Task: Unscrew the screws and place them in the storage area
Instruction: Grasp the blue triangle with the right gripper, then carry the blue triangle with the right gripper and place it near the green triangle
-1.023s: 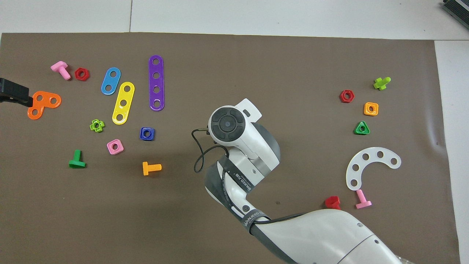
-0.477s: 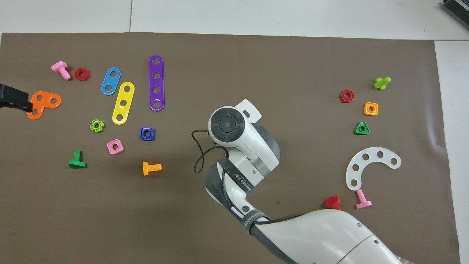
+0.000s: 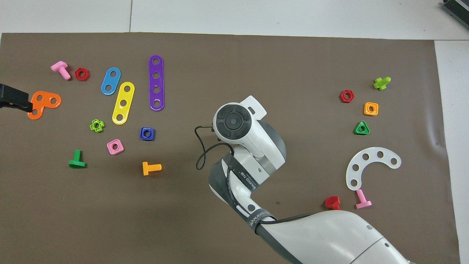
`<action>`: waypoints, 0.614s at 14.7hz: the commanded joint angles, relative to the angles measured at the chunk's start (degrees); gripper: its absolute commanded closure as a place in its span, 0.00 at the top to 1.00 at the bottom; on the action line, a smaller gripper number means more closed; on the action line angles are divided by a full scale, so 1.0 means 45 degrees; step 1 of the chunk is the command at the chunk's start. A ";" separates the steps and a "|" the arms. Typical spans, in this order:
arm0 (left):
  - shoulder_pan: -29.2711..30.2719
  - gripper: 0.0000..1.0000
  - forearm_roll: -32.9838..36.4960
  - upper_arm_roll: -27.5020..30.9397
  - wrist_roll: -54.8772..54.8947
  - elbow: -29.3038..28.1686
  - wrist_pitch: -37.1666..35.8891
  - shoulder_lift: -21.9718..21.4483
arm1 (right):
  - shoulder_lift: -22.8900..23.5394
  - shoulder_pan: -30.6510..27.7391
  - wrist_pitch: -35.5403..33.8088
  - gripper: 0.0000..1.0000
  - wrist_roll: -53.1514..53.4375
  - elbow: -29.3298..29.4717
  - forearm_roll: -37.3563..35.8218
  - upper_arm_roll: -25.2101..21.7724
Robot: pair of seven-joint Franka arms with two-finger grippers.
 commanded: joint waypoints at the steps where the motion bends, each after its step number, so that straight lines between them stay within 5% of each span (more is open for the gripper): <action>1: 0.0042 1.00 -0.0134 -0.0021 -0.0148 -0.0509 0.0278 -0.0399 | -0.2148 -0.1614 0.1041 0.00 -0.1466 -0.3049 -0.0186 0.0166; 4: 0.0042 1.00 -0.0134 -0.0021 -0.0148 -0.0509 0.0278 -0.0399 | -0.3186 -0.2923 0.1180 0.00 -0.2970 -0.4226 -0.0166 0.0166; 9: 0.0042 1.00 -0.0134 -0.0021 -0.0128 -0.0509 0.0278 -0.0399 | -0.3443 -0.4233 0.1219 0.00 -0.4496 -0.4814 0.0010 0.0185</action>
